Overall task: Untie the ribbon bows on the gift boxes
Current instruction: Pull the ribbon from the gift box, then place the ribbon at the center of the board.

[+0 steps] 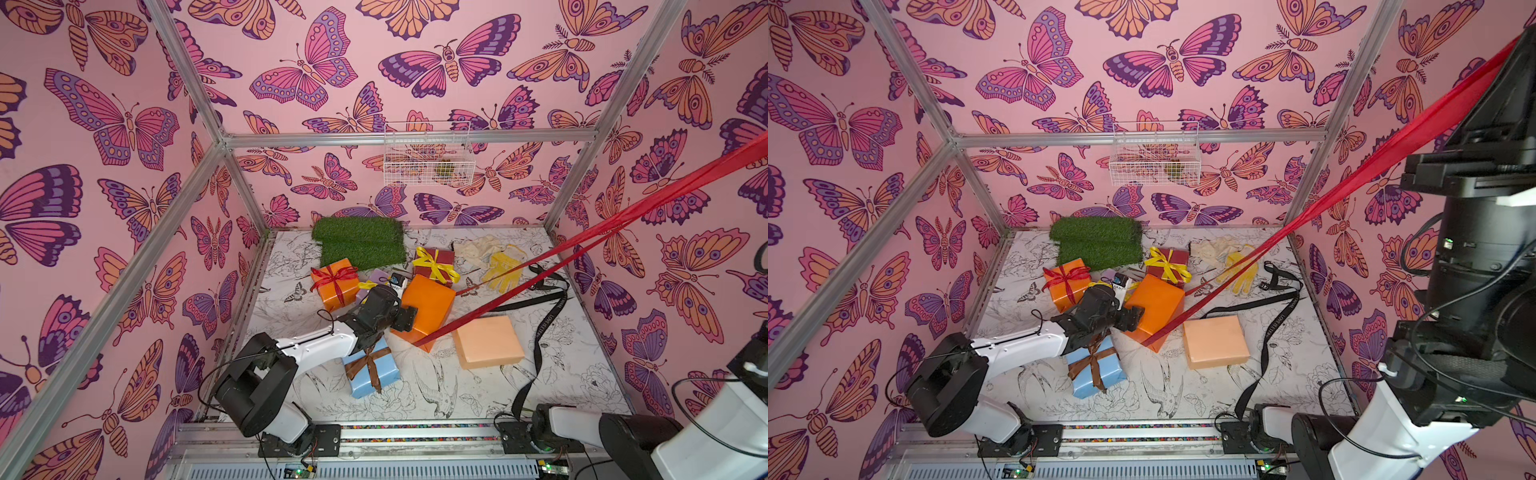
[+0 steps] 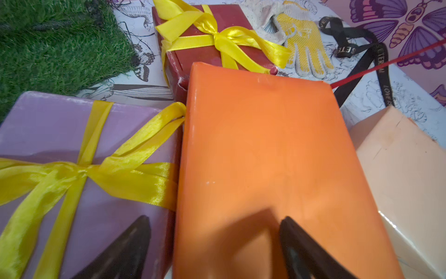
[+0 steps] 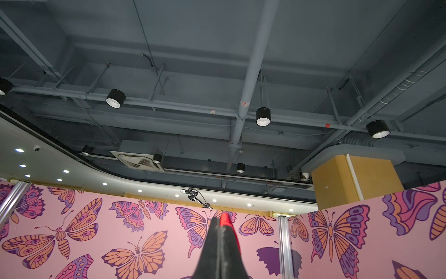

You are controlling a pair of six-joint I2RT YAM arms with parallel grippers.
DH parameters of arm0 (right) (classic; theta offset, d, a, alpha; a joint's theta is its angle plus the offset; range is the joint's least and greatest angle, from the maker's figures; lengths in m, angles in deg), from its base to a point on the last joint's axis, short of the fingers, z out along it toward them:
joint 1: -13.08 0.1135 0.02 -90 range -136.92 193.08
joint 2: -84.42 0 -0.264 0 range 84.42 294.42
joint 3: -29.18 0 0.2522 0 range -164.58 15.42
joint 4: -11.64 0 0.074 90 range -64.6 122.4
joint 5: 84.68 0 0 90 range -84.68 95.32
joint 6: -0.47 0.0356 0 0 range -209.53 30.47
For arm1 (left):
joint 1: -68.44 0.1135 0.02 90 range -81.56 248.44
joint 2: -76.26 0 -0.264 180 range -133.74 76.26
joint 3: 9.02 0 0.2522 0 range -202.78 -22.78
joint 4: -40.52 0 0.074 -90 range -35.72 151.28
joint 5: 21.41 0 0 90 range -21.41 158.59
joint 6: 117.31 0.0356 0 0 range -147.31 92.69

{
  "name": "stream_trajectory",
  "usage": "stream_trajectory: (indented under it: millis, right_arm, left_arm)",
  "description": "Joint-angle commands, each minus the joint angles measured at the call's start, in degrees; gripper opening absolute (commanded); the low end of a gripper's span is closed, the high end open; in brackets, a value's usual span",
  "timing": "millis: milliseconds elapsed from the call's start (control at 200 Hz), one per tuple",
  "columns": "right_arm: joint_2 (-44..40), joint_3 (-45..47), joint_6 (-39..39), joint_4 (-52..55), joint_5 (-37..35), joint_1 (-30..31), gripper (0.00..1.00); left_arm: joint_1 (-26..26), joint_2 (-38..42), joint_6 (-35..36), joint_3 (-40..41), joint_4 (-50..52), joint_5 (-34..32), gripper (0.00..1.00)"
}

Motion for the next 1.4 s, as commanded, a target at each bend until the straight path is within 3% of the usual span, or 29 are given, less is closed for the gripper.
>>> stream_trajectory:
  millis: [0, 50, 305, 421, 536, 671, 881, 1067, 1192, 1392]
  right_arm:
    - [0.64, 2.24, -3.49, 0.36, -3.88, -0.29, 0.0]
    - [0.51, 4.69, -4.85, 0.41, -6.05, -0.29, 0.0]
    - [5.3, 13.5, -9.08, 3.41, -12.5, -1.17, 0.0]
    - [6.35, 18.14, -4.16, 6.31, -10.86, -4.6, 0.0]
    - [4.74, 28.57, 4.16, 7.88, -8.01, -8.2, 0.0]
    - [3.14, 42.77, 11.22, 8.05, -5.61, -8.35, 0.0]
    - [7.06, 55.35, 18.47, 10.72, -0.47, -8.24, 0.0]
    - [9.42, 64.65, 21.16, 11.32, -2.89, -7.93, 0.0]
    - [14.85, 65.56, 20.46, 13.14, -4.77, -8.02, 0.0]
    - [28.45, 57.21, 20.9, 20.84, -3.13, -8.29, 0.0]
  left_arm:
    - [0.13, 2.13, 1.23, 2.7, 8.79, -1.8, 0.93]
    - [0.13, 3.84, 1.38, 2.83, 9.05, -1.89, 1.0]
    - [0.13, 12.08, 4.0, 0.53, 14.95, -2.74, 1.0]
    - [0.12, 16.66, 4.8, 0.42, 16.64, -3.71, 1.0]
    - [0.13, 19.12, 5.36, 0.65, 17.4, -4.09, 1.0]
    - [0.15, 19.91, 6.65, 0.85, 17.52, -3.87, 1.0]
    - [0.17, 19.45, 7.02, 1.02, 17.87, -3.47, 1.0]
    - [0.2, 19.15, 6.64, 0.81, 17.86, -2.96, 1.0]
    - [0.13, 19.4, 6.56, 0.87, 17.96, -2.63, 1.0]
    - [0.13, 21.13, 6.55, 1.3, 19.3, -3.3, 1.0]
